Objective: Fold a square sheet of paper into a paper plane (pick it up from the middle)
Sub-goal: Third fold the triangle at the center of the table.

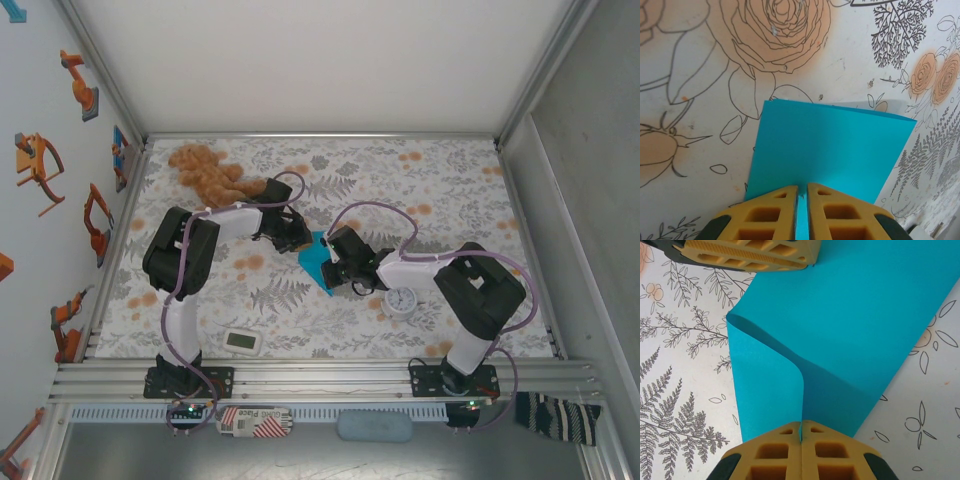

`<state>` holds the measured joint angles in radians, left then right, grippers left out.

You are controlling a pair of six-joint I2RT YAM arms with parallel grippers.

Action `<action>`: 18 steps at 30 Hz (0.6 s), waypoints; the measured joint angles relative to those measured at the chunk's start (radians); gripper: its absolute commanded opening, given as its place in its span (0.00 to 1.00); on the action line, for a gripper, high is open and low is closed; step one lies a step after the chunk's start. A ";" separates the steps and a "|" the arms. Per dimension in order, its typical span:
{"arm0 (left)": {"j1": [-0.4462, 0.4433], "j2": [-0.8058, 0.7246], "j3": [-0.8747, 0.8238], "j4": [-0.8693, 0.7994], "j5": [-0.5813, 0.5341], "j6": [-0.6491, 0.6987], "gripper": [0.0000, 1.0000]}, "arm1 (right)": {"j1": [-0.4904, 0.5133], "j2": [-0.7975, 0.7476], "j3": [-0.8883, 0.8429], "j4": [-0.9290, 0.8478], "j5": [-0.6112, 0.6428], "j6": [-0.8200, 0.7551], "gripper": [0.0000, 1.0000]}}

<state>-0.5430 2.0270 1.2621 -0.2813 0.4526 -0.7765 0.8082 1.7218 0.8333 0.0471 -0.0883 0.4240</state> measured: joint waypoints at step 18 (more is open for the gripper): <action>0.000 0.004 0.008 -0.010 0.000 0.005 0.15 | 0.000 0.011 0.000 -0.006 0.000 0.011 0.00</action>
<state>-0.5426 2.0308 1.2697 -0.2916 0.4530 -0.7715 0.8078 1.7325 0.8333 0.0406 -0.0883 0.4351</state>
